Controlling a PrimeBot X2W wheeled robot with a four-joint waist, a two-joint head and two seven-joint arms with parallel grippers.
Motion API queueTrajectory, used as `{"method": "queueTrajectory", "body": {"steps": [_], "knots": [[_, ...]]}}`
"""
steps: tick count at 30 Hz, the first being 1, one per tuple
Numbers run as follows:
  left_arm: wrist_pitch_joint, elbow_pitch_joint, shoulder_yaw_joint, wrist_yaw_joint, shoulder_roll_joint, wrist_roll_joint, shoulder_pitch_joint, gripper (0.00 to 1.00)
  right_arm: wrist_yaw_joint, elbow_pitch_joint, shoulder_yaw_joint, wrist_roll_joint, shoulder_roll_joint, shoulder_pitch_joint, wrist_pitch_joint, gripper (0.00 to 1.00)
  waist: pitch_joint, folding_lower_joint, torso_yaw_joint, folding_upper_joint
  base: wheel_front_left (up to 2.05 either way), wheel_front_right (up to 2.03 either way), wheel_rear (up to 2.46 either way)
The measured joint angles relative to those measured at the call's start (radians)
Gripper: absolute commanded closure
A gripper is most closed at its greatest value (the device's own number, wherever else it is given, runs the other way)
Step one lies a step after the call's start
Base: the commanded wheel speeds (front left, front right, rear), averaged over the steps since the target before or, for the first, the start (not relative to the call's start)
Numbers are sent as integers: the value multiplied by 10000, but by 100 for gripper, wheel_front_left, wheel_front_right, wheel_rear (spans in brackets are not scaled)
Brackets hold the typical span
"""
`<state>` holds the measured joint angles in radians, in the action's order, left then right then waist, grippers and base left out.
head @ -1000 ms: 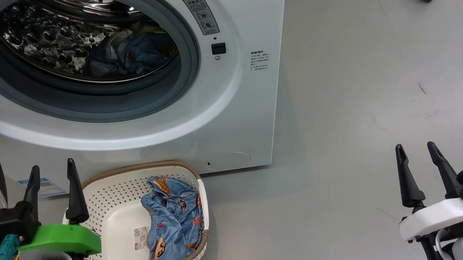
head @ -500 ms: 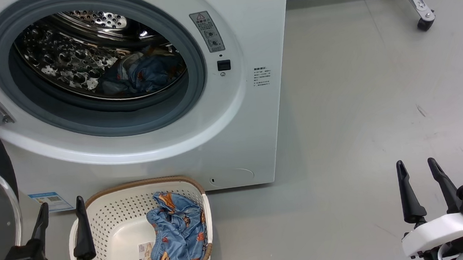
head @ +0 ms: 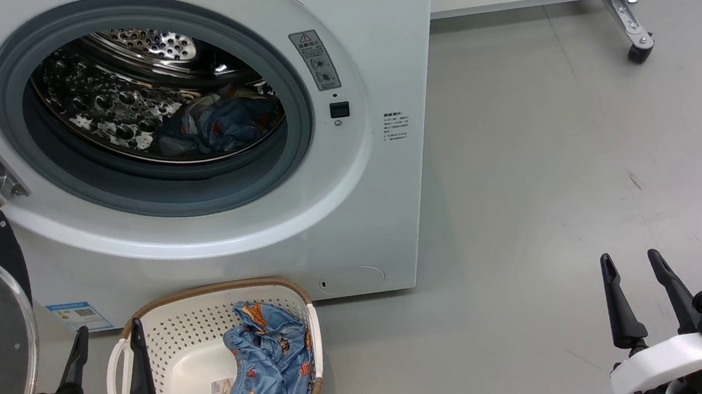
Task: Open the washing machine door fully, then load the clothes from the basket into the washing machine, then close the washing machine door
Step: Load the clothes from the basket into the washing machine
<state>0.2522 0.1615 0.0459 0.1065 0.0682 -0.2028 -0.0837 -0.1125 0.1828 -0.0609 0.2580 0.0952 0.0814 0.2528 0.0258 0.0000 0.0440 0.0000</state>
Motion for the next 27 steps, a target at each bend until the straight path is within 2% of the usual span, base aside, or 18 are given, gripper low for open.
{"method": "queueTrajectory", "body": {"steps": [27], "knots": [[0, -399, -104, 82, -148, 0, -236, 0, -8, -203, -88, 40, -23, 137, 0, 0, 359, 0, 38, 0, 0, 0, 0]]}}
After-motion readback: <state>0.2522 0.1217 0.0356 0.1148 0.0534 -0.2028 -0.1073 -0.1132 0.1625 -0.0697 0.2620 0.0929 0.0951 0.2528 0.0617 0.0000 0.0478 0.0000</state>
